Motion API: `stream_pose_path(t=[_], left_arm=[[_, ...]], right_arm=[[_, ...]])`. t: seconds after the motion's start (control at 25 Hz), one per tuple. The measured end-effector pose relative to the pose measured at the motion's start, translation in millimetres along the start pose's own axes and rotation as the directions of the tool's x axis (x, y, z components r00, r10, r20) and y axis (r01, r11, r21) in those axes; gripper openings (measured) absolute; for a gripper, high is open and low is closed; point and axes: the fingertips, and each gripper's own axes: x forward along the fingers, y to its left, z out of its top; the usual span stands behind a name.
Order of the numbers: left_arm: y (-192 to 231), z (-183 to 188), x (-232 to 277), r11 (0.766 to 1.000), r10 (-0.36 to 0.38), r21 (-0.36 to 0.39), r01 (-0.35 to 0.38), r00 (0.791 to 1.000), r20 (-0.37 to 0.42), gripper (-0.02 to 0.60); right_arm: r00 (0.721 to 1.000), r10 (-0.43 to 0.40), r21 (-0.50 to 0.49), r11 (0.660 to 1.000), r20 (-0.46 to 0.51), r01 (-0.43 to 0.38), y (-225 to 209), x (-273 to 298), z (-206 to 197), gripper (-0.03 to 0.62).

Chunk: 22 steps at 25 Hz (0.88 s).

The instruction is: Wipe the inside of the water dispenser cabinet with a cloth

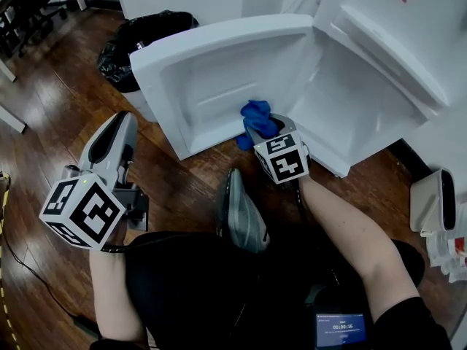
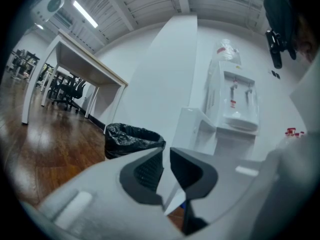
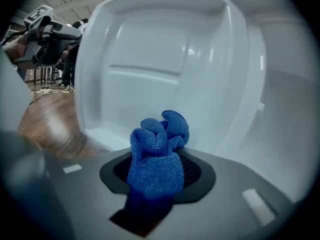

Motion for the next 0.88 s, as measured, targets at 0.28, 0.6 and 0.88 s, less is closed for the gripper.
stream_pose_path(t=[0.28, 0.6, 0.88], left_arm=[[0, -3, 1, 1.0, -0.001, 0.001, 0.001, 1.0, -0.016, 0.044], [-4, -4, 1, 1.0, -0.017, 0.003, 0.017, 0.999, -0.028, 0.041], [-1, -9, 1, 1.0, -0.014, -0.005, 0.014, 0.999, -0.034, 0.04]], right_arm=[[0.973, 0.225, -0.085, 0.97, -0.054, -0.229, 90, -1, 20, 0.167], [0.86, 0.431, -0.548, 0.665, -0.274, -0.508, 210, -29, 39, 0.163], [0.847, 0.385, -0.564, 0.632, -0.366, -0.531, 211, -11, 28, 0.163]])
